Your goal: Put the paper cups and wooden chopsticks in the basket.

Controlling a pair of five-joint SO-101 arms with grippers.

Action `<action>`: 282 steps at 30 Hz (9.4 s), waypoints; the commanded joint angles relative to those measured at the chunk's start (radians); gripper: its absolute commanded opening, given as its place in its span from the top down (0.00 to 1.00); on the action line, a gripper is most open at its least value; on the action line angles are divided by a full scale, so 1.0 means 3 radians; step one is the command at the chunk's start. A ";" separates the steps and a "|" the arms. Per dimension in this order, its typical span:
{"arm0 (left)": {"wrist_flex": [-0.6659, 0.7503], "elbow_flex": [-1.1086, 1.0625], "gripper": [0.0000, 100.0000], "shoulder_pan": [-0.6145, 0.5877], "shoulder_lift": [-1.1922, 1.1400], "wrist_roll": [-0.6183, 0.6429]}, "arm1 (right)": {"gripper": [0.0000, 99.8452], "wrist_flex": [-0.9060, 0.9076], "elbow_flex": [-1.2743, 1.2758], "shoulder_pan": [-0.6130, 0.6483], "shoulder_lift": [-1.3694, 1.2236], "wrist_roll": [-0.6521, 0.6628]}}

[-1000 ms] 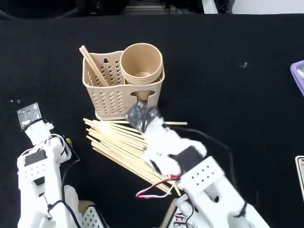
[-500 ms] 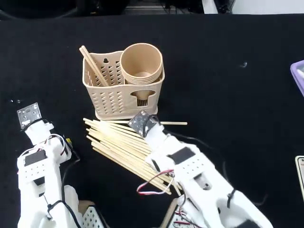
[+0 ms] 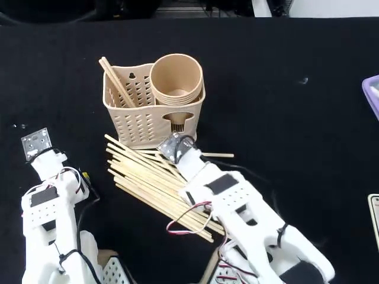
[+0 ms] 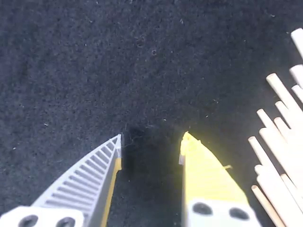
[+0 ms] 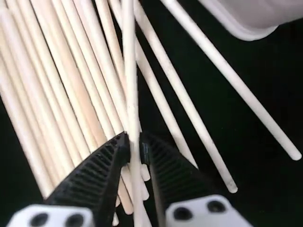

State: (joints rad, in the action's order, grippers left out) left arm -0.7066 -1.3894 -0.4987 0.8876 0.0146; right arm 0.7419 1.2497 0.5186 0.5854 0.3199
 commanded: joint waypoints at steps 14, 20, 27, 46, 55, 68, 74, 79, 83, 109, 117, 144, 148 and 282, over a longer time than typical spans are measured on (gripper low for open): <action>0.0051 0.0023 0.79 0.0038 0.0046 -0.0026 | 0.99 0.1488 -0.0811 0.0522 0.0013 0.0875; 0.0056 0.0023 0.79 0.0038 0.0046 -0.0026 | 0.99 0.1325 -0.0765 0.0690 0.0013 0.0696; 0.0046 0.0023 0.79 0.0033 0.0046 -0.0026 | 0.99 0.1529 -0.0846 0.0962 0.0013 0.0660; 0.0046 0.0023 0.79 0.0038 0.0046 -0.0026 | 0.85 0.0931 -0.0831 0.1033 -0.0018 0.0205; 0.0046 0.0023 0.79 0.0038 0.0046 -0.0026 | 0.85 0.0604 -0.0678 0.1386 -0.0018 0.0046; 0.0046 0.0023 0.79 0.0038 0.0046 -0.0026 | 0.85 0.0481 -0.0647 0.1611 -0.0023 0.0041; 0.0046 0.0043 0.79 0.0003 0.0051 -0.0020 | 0.82 0.0598 -0.0632 0.1841 -0.0023 -0.0164; 0.0046 0.0115 0.79 -0.0294 0.0051 0.0000 | 0.78 0.0430 -0.0504 0.1882 -0.0054 -0.0378; 0.0046 0.0136 0.79 -0.0483 0.0051 0.0159 | 0.78 0.0317 -0.0529 0.1882 -0.0309 -0.0368; 0.0041 0.0192 0.79 -0.0852 0.0051 0.0399 | 0.78 0.0783 -0.1291 0.1877 -0.0775 -0.0332; 0.0041 0.0187 0.79 -0.0852 0.0051 0.0399 | 0.78 0.0716 -0.0995 0.1867 -0.0509 -0.0113; 0.0041 0.0197 0.79 -0.0857 0.0051 0.0399 | 0.78 0.0302 -0.1169 0.2097 -0.1189 -0.0394; 0.0041 0.0197 0.79 -0.0857 0.0051 0.0399 | 0.78 0.0312 -0.1307 0.2097 -0.1414 -0.0394; 0.0066 0.0207 0.79 -0.0990 0.0051 0.0394 | 0.80 -0.0159 0.0463 0.2240 0.1020 -0.0875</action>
State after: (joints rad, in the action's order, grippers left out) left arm -0.7066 -1.3863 -0.7825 0.8876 0.1281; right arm 0.7066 1.3970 1.1722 0.8615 0.0637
